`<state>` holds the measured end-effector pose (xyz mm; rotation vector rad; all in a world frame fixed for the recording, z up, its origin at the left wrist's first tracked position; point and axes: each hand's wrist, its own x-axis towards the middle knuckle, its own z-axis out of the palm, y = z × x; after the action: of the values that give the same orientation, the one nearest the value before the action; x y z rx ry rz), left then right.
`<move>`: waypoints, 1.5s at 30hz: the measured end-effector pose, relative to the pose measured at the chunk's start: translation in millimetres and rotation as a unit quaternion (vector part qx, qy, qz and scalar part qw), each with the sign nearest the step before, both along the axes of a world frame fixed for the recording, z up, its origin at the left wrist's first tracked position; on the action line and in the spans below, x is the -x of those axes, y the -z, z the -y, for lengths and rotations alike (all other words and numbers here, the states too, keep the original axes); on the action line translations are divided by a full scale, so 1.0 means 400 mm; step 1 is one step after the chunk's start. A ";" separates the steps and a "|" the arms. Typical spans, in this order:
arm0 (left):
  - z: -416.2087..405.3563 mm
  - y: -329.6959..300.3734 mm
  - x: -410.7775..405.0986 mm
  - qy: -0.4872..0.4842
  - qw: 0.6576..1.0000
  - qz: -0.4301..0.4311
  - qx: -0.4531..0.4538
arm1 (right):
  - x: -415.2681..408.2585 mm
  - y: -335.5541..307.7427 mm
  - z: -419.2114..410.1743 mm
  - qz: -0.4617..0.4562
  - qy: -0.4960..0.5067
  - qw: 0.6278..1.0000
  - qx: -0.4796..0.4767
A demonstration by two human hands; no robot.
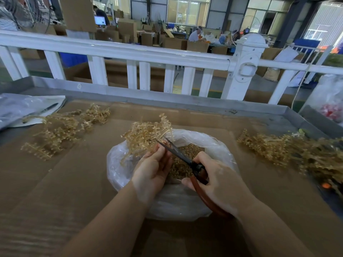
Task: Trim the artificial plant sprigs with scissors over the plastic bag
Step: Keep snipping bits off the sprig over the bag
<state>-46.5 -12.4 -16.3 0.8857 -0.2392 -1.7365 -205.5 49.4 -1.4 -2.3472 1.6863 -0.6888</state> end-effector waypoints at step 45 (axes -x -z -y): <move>-0.001 0.011 0.001 0.034 0.999 0.020 0.029 | -0.015 0.007 0.014 0.027 0.042 0.999 -0.018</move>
<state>-46.7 -11.9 -20.8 0.8791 -0.3467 -1.7675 -199.4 43.8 -4.1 -2.2251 1.7677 -0.7223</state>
